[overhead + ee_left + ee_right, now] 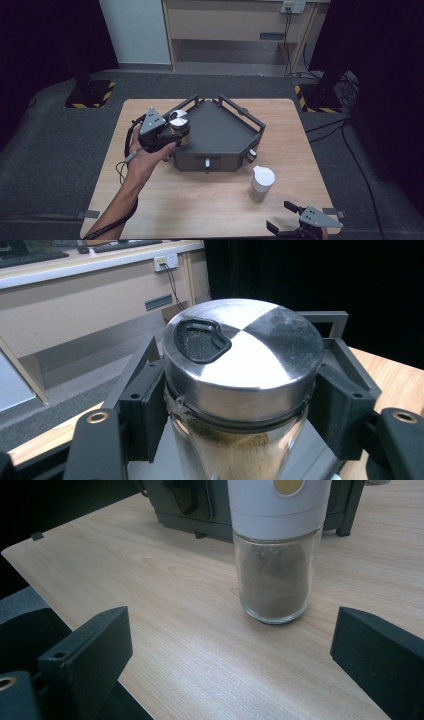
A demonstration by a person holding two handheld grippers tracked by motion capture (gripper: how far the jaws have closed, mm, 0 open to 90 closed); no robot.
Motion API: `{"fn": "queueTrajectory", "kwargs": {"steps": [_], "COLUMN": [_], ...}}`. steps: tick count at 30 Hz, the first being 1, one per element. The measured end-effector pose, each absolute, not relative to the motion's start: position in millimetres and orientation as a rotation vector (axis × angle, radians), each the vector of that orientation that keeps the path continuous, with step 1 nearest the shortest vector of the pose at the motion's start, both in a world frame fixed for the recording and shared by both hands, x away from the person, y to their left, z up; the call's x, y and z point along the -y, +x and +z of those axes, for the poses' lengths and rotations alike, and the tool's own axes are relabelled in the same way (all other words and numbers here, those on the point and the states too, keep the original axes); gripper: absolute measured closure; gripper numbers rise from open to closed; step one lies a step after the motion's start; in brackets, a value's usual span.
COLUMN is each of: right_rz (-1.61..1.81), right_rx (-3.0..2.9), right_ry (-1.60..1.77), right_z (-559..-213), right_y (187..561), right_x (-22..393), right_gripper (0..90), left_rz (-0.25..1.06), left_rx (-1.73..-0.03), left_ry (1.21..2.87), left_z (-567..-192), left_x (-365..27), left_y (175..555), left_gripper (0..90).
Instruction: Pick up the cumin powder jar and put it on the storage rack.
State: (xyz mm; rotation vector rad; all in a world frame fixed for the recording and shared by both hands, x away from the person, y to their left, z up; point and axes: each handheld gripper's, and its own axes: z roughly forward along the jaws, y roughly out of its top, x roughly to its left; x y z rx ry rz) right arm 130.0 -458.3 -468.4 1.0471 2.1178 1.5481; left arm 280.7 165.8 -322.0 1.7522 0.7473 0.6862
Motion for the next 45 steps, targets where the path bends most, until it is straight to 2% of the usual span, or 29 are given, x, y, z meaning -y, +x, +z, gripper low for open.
{"fn": "queueTrajectory", "kwargs": {"steps": [26, 45], "right_rz": [1.537, 1.545], "right_rx": [-2.118, -2.119], "right_ry": [1.056, 1.057], "right_z": [-469, -469], "right_y": [131, 130], "right_x": [461, 462], "right_gripper": [3.4, 3.4], "left_rz": [0.671, 0.62], "left_rx": [-0.801, -0.833], "left_ry": [1.782, 1.773], "left_z": [-351, -350], "left_x": [-153, -158], "left_y": [300, 306], "left_gripper": [30.3, 30.1]}}
